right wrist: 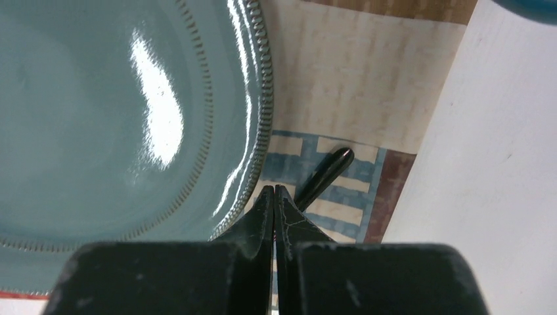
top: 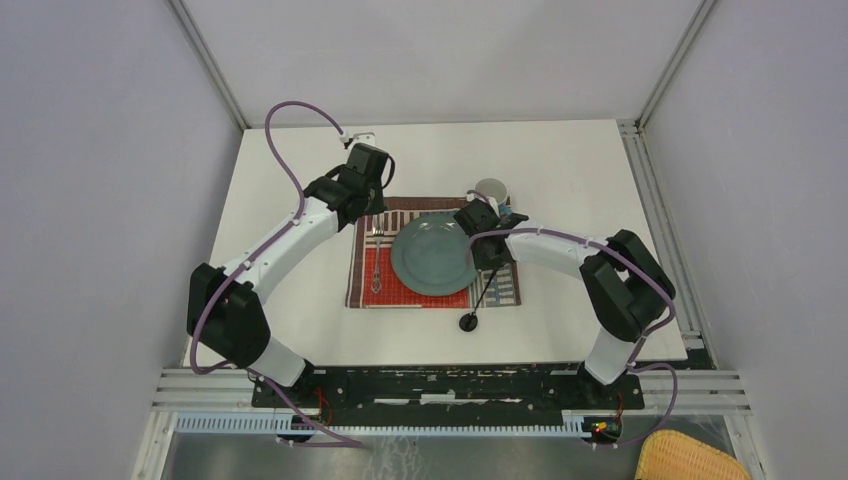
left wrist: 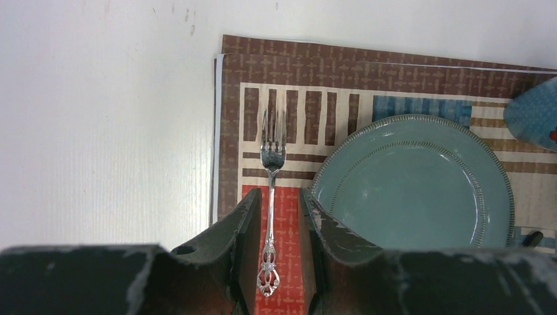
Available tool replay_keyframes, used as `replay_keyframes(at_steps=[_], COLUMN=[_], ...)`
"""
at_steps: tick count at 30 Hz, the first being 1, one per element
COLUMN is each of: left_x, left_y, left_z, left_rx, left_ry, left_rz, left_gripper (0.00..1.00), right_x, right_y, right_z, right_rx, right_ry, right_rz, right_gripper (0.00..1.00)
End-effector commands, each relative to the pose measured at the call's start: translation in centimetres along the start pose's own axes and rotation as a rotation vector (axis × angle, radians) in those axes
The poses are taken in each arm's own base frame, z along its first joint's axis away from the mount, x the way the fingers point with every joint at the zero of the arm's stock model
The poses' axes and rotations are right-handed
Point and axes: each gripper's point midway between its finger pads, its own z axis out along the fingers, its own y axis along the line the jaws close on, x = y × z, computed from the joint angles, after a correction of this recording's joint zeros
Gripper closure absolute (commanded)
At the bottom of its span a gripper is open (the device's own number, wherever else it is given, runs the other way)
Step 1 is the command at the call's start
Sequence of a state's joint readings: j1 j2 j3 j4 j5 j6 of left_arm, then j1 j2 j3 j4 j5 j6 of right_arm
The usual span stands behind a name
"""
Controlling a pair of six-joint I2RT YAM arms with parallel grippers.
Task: Set the dinner table for one person
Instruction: Adjust the spoon with the napkin.
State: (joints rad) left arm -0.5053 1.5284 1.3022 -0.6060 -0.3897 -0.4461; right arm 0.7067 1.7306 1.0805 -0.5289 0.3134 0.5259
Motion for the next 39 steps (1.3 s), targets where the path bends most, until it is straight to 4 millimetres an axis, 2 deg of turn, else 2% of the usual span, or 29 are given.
replay_keyframes(at_steps=[1,7,16,24,27,29,34,39], left_x=[-1.5,-1.7,-1.5,-1.6,-1.2,-0.5,2.6,6.8], left_y=[0.7,0.7,0.6,0.4,-0.3,-1.2,-2.6,-6.1], left_z=[-1.4,-1.5,-1.4,-1.5,-2.0,-2.7,-4.8,-7.3], left_rx=[0.001,0.001,0.007,0.019,0.070,0.129,0.226,0.309], left_ry=[-0.046,-0.048,-0.043,-0.043,-0.026,-0.006,0.049,0.124], left_rz=[0.028,0.030,0.030,0.030,0.028,0.018,0.019,0.123], left_gripper=[0.66,0.66,0.67,0.67,0.70,0.73,0.72,0.71], right_x=[-2.8,-2.8,-0.8,0.0,0.0,0.0,0.2,0.7], right_y=[0.3,-0.6,-1.9,-2.0,-1.9,-1.8,-1.9,-2.1], right_z=[0.3,1.2,1.1,1.4,1.5,1.6,1.5,1.4], right_rx=[-0.016,0.004,0.026,0.029,0.026,0.026,0.029,0.028], right_ry=[-0.063,-0.041,0.000,0.013,0.020,0.020,0.025,0.034], right_rz=[0.032,0.055,0.070,0.071,0.075,0.077,0.079,0.078], right_gripper=[1.00,1.00,1.00,1.00,1.00,1.00,1.00,1.00])
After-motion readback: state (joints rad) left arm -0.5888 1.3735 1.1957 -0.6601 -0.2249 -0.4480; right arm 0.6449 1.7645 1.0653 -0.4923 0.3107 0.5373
